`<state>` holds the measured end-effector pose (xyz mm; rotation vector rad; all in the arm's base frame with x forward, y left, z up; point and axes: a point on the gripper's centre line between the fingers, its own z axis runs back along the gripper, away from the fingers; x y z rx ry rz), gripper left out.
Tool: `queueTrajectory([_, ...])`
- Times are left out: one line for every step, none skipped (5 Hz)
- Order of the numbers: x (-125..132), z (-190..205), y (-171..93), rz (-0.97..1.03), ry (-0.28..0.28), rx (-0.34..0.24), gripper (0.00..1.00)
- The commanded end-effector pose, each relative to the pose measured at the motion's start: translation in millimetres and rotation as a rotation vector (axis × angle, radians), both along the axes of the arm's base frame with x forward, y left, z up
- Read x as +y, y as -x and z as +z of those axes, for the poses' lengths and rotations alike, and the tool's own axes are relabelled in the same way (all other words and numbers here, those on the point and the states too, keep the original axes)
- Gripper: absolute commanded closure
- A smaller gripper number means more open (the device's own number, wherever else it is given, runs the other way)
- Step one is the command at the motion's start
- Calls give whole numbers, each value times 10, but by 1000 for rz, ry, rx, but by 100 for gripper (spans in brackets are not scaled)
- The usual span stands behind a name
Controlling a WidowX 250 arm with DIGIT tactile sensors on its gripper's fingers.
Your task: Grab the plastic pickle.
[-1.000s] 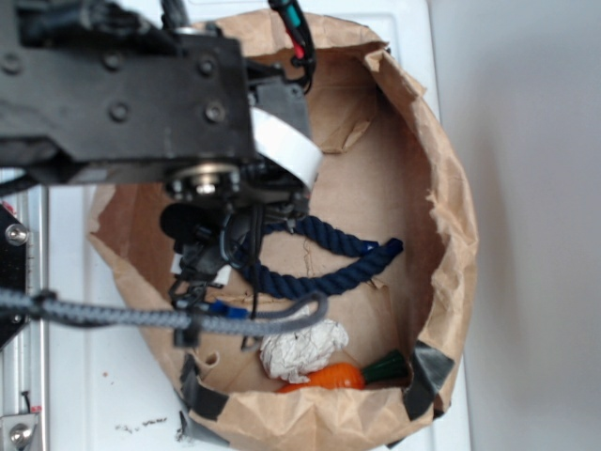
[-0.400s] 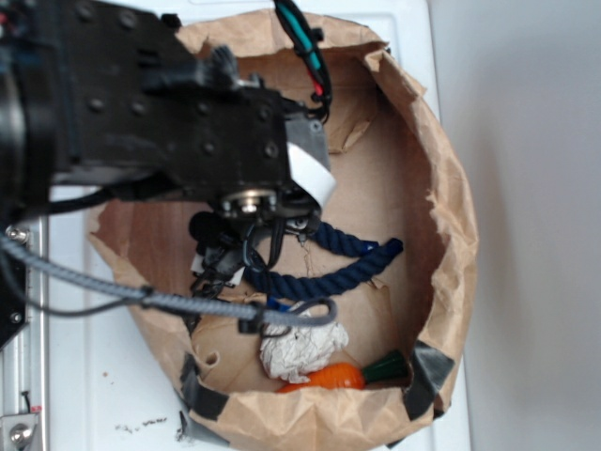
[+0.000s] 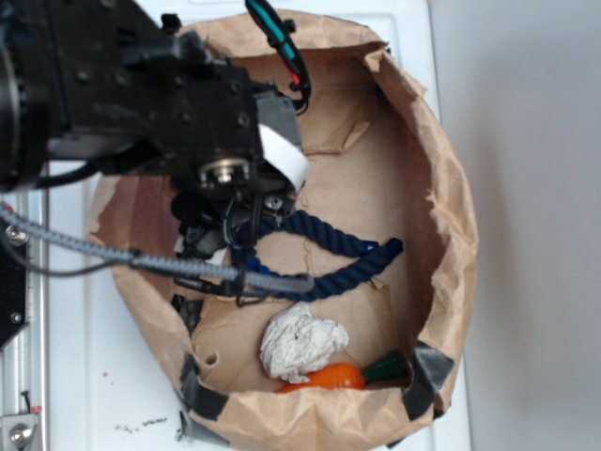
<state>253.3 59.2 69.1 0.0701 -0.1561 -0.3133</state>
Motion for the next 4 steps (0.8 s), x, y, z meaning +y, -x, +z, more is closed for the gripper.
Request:
queueTrajectory([157, 153, 8, 193, 107, -10, 0])
queueTrajectory([171, 65, 48, 198, 66, -35, 0])
queueTrajectory([203, -1, 87, 207, 64, -54, 0])
queueTrajectory([172, -105, 144, 206, 78, -75, 0])
